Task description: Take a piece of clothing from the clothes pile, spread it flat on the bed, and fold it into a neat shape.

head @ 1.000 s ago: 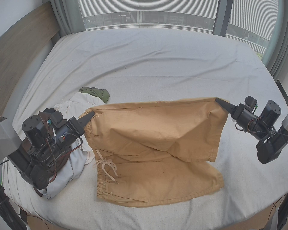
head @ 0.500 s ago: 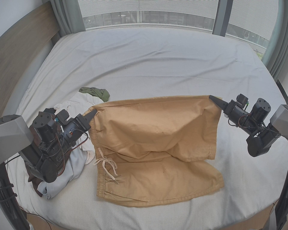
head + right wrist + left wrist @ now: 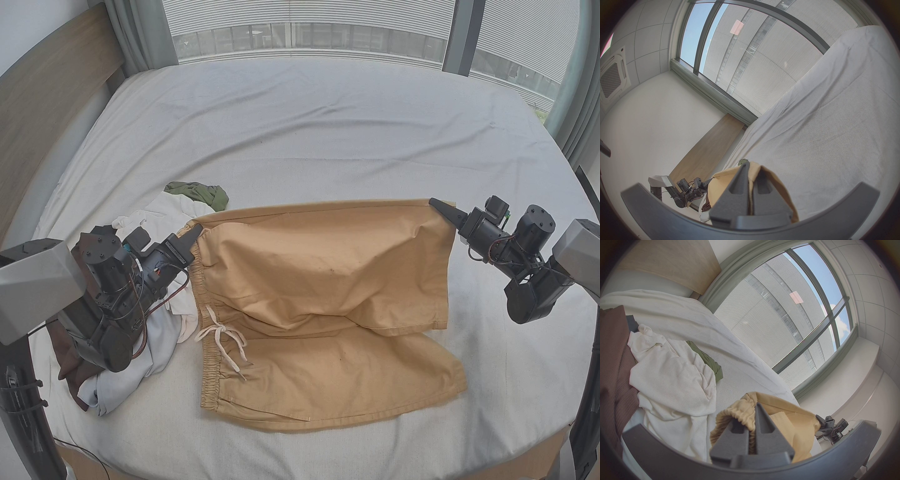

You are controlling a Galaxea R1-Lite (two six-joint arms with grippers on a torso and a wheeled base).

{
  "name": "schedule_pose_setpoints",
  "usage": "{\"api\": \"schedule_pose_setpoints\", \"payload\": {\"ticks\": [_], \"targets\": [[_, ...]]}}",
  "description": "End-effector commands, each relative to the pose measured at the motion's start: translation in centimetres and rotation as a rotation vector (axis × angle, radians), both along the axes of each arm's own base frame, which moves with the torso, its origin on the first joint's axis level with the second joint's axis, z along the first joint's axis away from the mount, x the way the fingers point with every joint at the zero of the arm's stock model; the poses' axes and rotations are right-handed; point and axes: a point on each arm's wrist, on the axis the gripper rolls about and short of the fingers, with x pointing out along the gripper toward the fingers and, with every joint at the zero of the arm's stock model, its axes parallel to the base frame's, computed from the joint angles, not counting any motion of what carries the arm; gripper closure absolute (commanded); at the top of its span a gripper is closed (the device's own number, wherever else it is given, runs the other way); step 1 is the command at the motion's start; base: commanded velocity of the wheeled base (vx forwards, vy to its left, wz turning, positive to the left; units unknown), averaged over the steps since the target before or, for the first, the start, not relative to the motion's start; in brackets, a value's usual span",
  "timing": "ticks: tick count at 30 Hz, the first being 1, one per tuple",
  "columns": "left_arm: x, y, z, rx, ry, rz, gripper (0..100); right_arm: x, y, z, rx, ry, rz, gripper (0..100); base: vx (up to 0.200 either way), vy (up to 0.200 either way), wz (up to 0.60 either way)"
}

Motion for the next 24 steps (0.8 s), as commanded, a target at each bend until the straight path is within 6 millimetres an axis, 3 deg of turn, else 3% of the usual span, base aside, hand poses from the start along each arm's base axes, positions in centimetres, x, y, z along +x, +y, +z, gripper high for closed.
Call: {"api": "schedule_pose_setpoints", "payload": {"ticks": [1, 14, 15, 20, 24], "targets": [[0.3, 0.1, -0.2, -0.001, 0.001, 0.005, 100, 0.4, 0.0, -0.6, -0.001, 0.011, 0.0, 100, 0.0, 0.0, 0.0], [0.6, 0.3, -0.8, 0.001, 0.012, 0.01, 100, 1.1, 0.2, -0.7, -0.001, -0.008, 0.004, 100, 0.0, 0.0, 0.0], [0.7, 0.3, -0.8, 0.001, 0.012, 0.01, 0, 1.2, 0.2, -0.8, -0.001, -0.007, 0.004, 0, 0.0, 0.0, 0.0], [1.3, 0.1, -1.6, -0.017, 0.029, 0.004, 0, 1.8, 0.0, -2.0, -0.002, 0.007, -0.007, 0, 0.0, 0.0, 0.0], [1.3, 0.0, -1.9, -0.012, 0.036, 0.006, 0, 0.9, -0.7, -2.7, -0.009, 0.052, -0.021, 0, 0.0, 0.0, 0.0]]}}
